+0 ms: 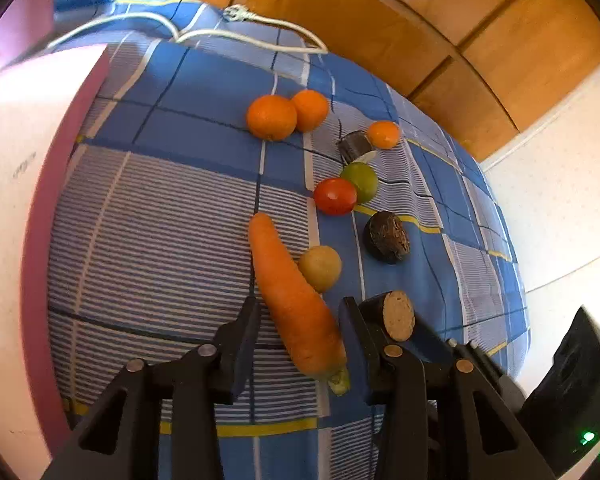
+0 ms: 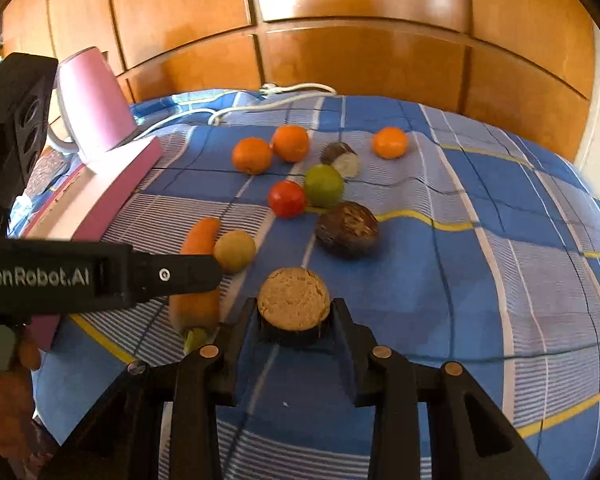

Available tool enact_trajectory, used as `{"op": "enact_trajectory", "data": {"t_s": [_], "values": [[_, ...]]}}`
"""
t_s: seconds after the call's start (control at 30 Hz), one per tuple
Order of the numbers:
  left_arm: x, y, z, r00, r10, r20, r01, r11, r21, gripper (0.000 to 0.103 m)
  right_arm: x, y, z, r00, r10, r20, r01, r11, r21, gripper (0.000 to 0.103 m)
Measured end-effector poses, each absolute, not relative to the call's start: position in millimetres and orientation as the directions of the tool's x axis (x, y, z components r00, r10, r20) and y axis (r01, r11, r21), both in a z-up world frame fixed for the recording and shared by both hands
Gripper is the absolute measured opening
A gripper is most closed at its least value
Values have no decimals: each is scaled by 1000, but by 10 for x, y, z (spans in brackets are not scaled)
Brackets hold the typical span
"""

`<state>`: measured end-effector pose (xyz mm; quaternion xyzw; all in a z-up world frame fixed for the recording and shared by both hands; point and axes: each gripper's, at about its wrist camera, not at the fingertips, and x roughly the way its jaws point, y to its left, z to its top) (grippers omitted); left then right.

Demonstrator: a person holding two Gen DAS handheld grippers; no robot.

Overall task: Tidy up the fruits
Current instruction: 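Grasp the carrot with the left tool while the right tool grasps the brown cut slice, then carry the carrot and slice into the white tray and open both tools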

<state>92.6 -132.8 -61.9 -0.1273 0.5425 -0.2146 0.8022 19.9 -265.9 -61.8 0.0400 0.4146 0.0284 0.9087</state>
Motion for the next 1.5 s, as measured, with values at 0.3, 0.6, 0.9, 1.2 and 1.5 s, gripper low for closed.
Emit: {"op": "enact_trajectory", "data": {"t_s": [0.3,0.6,0.9,1.2,1.5], "values": [[899,-1437,-618,330,-447,-831,205,894,-399,48,140,-2650,-607,654,37,-756,5,999,53,35],[738,-1238,-578,367,-488,-792,248,872,-423,33,31,-2715,-576,649,33,-760,25,998,64,35],[444,-1058,-505,412,-459,-788,325,881,-343,30,9,-2624,-506,635,170,-753,1,975,220,35],[363,-843,-313,472,-471,-745,328,878,-348,30,42,-2372,-371,641,186,-745,-52,979,199,35],[384,-281,126,622,-403,-671,245,914,-323,30,193,-2118,-63,658,271,-702,-147,961,233,35]]}}
